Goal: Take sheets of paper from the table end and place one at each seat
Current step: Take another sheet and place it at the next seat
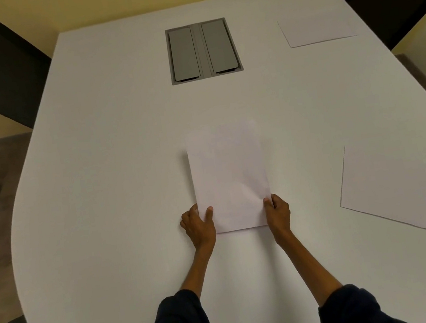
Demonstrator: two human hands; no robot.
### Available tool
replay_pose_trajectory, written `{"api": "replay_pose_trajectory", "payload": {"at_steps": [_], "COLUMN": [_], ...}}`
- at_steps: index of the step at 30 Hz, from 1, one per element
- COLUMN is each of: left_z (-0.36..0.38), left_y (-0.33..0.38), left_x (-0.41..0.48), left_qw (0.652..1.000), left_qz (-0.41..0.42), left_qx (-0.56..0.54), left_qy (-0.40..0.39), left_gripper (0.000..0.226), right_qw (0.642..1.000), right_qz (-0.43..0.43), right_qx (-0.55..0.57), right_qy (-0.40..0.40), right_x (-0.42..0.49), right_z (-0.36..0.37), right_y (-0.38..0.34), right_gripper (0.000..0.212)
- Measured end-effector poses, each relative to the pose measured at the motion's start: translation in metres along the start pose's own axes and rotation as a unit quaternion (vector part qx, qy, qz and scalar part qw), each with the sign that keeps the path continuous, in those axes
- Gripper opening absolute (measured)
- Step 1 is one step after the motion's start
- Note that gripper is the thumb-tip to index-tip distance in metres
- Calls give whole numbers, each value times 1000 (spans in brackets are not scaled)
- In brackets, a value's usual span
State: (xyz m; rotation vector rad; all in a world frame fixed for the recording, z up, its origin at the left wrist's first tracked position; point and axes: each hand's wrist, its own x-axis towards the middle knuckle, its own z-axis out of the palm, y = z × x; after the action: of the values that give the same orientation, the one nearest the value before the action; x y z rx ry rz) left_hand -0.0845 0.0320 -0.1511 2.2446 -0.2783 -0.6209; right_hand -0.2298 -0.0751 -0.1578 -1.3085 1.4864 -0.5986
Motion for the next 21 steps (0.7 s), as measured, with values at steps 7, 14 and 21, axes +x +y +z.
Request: {"api": "replay_pose_trajectory", "payload": {"at_steps": [7,14,21], "left_z": [-23,-64,-122], "left_y": [21,42,68], "left_x": [1,-25,-76], "left_qw": [989,982,969], "left_qz": [34,74,120], "left_qx": [-140,-176,-211], "left_qy": [-9,-3,43], "left_gripper": [48,47,47], "right_qw": [998,993,984], "right_qz": [-28,-52,-93], "right_qx": [58,109,150], "right_qy": [-1,5,-29], "right_x": [-10,-43,-85], "right_z": [-16,-30,-47], "right_y": [-15,-58,-97], "right_gripper": [28,18,20]}}
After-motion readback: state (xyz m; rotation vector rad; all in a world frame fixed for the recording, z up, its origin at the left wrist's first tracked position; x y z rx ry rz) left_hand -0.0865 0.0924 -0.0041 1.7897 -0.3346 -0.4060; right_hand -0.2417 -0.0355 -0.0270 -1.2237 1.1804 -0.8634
